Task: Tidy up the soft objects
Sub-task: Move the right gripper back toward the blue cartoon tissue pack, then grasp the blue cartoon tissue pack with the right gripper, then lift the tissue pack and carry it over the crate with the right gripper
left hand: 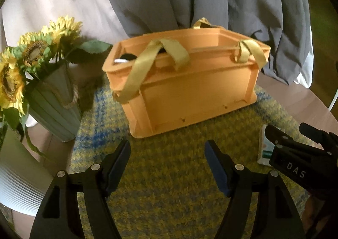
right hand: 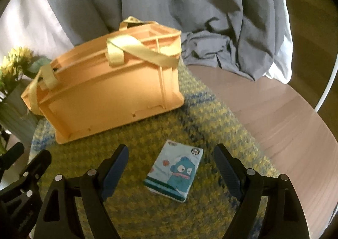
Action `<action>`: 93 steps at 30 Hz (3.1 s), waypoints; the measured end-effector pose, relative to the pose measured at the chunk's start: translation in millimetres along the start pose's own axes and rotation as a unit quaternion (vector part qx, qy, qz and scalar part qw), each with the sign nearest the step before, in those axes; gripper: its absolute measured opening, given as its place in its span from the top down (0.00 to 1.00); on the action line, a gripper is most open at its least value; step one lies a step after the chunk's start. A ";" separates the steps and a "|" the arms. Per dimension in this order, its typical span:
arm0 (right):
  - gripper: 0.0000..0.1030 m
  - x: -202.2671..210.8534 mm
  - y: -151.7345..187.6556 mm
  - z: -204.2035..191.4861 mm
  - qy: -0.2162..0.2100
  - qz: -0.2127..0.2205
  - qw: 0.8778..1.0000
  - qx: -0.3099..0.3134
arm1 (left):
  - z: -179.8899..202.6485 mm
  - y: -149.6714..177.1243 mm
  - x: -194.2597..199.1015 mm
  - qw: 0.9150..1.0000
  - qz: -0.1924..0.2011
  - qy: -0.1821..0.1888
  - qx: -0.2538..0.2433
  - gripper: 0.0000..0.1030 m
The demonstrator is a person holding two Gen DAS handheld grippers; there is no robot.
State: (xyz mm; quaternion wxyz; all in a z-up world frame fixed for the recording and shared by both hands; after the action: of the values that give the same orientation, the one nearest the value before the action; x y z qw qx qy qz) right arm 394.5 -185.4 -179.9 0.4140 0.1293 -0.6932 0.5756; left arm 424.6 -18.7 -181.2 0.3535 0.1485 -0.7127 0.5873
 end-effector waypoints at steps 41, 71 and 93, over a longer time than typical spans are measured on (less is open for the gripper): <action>0.41 -4.8 12.3 -3.9 -0.027 -0.006 0.999 0.045 | 11.2 17.5 -5.1 0.999 -0.031 -0.017 0.020 0.29; 0.41 97.2 -55.2 -16.4 -0.116 0.126 0.983 0.069 | -4.6 -42.1 103.8 0.991 0.098 -0.068 0.063 0.21; 0.41 126.3 -115.1 -47.7 -0.167 0.203 0.961 0.087 | -27.7 -87.7 131.0 0.979 0.156 -0.106 0.078 0.20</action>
State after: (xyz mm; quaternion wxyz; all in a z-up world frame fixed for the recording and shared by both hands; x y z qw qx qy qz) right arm 411.4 -139.7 -9.4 0.1545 0.1159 -0.7111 0.6760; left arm 396.3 10.8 -26.5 0.1672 0.1245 -0.7124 0.6701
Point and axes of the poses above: each gripper's, at about its wrist camera, not at the fingertips, and x roughly against the way its jaws point, z to its right, y to its underside, the point moved 7 cm from there along -x, roughly the way its jaws point, and after that the axes turned 5 degrees about y, right-handed, at the moved point
